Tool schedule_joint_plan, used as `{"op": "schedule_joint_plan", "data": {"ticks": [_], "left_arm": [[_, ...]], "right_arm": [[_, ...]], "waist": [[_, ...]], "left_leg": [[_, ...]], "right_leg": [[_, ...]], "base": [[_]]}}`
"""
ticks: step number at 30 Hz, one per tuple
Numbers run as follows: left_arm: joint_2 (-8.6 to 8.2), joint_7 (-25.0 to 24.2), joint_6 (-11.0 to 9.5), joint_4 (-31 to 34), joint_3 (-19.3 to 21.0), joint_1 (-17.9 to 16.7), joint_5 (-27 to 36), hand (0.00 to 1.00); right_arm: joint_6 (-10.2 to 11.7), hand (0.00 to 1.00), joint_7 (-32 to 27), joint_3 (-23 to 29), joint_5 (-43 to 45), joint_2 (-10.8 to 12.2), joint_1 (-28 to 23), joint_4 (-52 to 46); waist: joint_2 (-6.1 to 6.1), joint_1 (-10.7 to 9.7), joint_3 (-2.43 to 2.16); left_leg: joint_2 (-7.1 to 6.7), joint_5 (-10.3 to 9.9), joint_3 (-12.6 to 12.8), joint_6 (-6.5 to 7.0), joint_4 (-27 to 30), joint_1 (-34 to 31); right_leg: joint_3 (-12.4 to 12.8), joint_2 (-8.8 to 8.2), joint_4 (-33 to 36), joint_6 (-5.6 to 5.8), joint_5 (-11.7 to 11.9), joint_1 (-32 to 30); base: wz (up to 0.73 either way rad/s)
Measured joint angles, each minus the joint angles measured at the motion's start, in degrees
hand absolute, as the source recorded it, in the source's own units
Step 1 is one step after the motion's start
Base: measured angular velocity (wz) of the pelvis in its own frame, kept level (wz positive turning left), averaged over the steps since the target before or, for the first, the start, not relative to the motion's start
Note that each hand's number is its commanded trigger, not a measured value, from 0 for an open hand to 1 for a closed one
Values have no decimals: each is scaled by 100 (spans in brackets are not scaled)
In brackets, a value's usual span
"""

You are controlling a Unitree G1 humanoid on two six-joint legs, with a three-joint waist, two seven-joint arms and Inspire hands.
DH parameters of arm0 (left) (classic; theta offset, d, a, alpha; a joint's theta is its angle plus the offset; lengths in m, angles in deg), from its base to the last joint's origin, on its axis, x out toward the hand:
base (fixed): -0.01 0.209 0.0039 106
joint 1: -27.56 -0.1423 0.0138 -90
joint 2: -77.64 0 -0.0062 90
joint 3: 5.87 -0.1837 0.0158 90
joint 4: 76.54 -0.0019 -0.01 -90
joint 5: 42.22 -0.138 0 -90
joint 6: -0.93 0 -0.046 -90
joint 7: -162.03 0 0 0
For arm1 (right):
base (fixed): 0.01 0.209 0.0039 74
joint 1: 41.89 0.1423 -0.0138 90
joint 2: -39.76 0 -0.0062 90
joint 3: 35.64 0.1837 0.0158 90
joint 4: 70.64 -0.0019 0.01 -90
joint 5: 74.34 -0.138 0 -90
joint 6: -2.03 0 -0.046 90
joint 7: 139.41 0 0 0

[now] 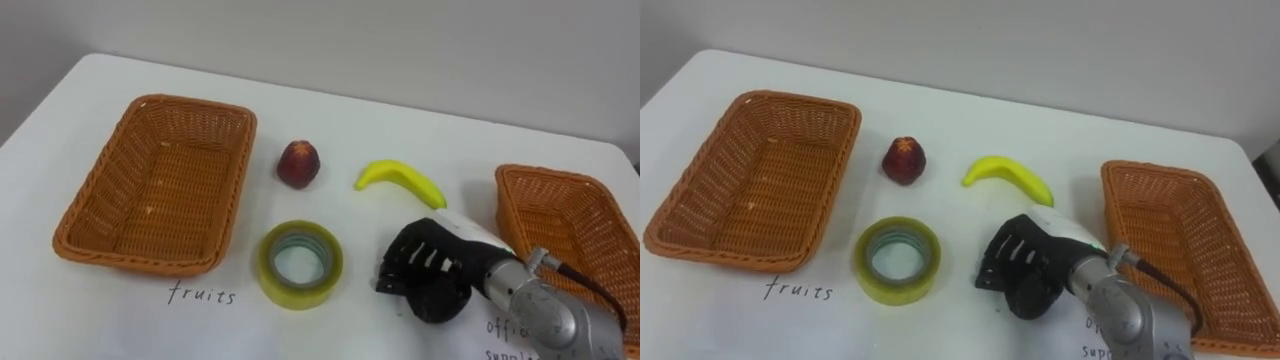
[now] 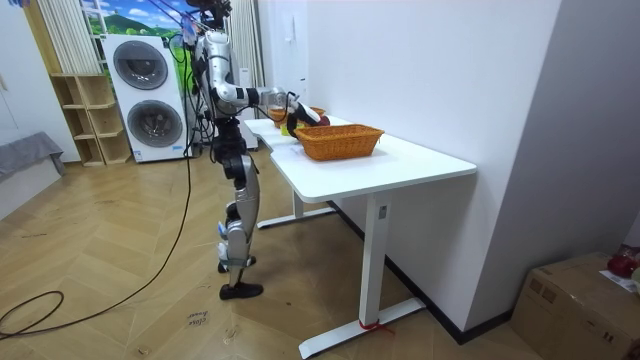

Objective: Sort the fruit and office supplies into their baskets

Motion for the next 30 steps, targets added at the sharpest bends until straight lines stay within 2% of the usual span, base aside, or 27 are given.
{"op": "schedule_joint_plan", "data": {"ticks": [8,14,18,19,23,25,30], "left_arm": [[-13,16,2,-1,-115,-48,-2,0],[-52,242,1,-33,-115,-87,-3,0],[-49,350,-45,-49,-101,-258,0,0],[-42,379,-100,-167,-100,-277,0,0],[-41,377,-117,-435,-78,-281,-2,0],[-64,347,-119,-436,26,-289,-5,0],[-79,304,-124,-456,140,-243,-4,0]], "right_arm": [[1,100,-47,31,-86,-3,4,-4],[29,100,-110,100,-160,7,0,-60],[77,100,-98,254,-343,37,1,-199],[103,100,-99,297,-404,37,4,-327],[267,100,-252,683,-975,19,29,-582],[302,100,-441,881,-1178,-6,42,-804],[519,100,-692,1028,-1199,-7,248,-1007]], "waist": [[62,-15,6],[97,-44,12],[110,-88,17],[110,-159,18],[83,-197,18],[61,-193,51],[40,-229,61]], "left_leg": [[-3,0,34,0,-26,20],[-2,3,34,0,-58,11],[-7,6,42,3,-52,-13],[-41,8,32,4,-47,-12],[-32,15,29,14,-47,32],[-19,15,33,15,-55,68],[-18,14,38,16,-64,77]], "right_leg": [[65,3,-1,0,0,-4],[34,5,2,0,0,-28],[115,11,2,0,0,-67],[120,9,3,0,0,-65],[132,-10,-12,2,-1,-56],[133,-15,-11,2,-1,-24],[132,-12,-8,2,-1,12]], "base": [[-2],[0],[0],[0],[0],[0],[0]]}}
